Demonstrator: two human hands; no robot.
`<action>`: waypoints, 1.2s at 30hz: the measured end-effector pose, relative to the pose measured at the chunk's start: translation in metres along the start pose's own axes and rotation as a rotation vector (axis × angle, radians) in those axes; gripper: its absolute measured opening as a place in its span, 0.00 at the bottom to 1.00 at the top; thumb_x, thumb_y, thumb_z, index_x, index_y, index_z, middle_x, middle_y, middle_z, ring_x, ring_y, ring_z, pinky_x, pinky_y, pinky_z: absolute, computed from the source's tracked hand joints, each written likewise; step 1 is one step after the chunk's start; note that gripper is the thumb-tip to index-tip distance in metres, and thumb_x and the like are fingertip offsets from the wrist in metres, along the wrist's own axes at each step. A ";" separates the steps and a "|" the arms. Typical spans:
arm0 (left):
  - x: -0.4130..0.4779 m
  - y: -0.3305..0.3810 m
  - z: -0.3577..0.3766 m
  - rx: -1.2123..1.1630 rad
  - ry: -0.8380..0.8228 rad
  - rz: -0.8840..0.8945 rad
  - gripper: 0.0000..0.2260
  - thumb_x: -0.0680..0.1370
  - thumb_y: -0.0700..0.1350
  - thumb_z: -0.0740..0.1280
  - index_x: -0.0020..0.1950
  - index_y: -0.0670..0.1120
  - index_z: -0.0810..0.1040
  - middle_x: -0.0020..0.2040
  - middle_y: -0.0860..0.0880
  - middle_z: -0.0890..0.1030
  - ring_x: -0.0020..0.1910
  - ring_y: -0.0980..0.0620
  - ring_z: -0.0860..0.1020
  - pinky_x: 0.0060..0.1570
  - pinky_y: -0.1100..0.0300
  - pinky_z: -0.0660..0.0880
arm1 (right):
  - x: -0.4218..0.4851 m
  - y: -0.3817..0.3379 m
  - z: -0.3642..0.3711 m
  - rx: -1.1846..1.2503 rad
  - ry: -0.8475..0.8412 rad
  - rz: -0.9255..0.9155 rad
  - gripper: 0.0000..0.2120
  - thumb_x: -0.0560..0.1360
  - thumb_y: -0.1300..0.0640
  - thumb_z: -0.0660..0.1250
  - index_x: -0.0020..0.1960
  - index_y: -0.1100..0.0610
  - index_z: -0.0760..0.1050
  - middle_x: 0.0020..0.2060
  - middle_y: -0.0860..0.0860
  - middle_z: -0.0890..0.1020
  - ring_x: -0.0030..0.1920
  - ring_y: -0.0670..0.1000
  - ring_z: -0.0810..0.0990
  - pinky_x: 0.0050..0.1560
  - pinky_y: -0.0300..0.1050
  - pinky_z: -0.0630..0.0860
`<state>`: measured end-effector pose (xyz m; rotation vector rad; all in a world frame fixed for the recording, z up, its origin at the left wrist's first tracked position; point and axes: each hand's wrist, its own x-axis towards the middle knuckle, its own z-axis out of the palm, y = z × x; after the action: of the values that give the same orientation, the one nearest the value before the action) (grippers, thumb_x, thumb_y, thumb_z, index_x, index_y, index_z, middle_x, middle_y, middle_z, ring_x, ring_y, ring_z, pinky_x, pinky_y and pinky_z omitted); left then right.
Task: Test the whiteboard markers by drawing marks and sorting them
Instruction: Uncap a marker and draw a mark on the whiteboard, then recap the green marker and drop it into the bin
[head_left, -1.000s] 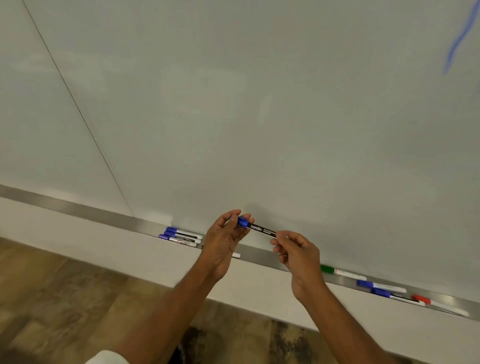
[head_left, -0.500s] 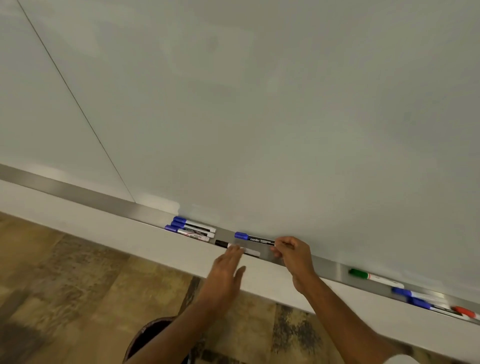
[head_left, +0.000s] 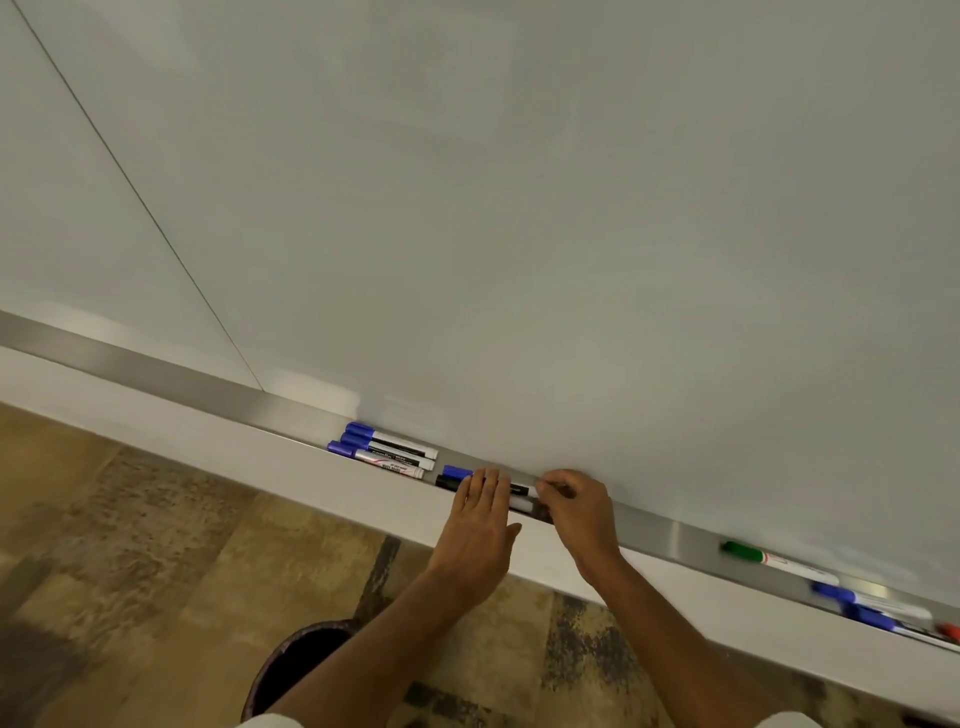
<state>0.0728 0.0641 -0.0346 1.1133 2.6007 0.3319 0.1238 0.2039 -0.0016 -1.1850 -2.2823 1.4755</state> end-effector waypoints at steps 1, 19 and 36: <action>0.000 -0.001 0.001 0.013 -0.005 -0.012 0.28 0.86 0.54 0.48 0.81 0.44 0.41 0.82 0.43 0.41 0.79 0.47 0.36 0.73 0.53 0.32 | 0.000 0.002 0.001 -0.027 0.022 -0.013 0.05 0.76 0.59 0.70 0.44 0.53 0.83 0.35 0.46 0.85 0.37 0.43 0.83 0.43 0.41 0.81; -0.002 -0.010 0.015 0.063 0.095 -0.052 0.26 0.86 0.54 0.44 0.79 0.43 0.39 0.78 0.44 0.37 0.80 0.44 0.38 0.75 0.50 0.33 | 0.001 0.020 0.024 -0.052 0.045 -0.087 0.07 0.75 0.67 0.70 0.46 0.57 0.82 0.41 0.50 0.85 0.43 0.47 0.83 0.43 0.33 0.79; 0.008 0.042 0.025 0.007 0.200 0.073 0.26 0.84 0.55 0.50 0.76 0.39 0.65 0.76 0.40 0.67 0.76 0.42 0.63 0.76 0.58 0.38 | -0.017 0.121 -0.201 -0.789 0.337 -0.102 0.13 0.79 0.59 0.67 0.63 0.56 0.77 0.55 0.55 0.84 0.50 0.55 0.83 0.53 0.49 0.82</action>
<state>0.1046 0.1006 -0.0454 1.2379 2.7390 0.4737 0.3051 0.3537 0.0012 -1.3136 -2.6687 0.2630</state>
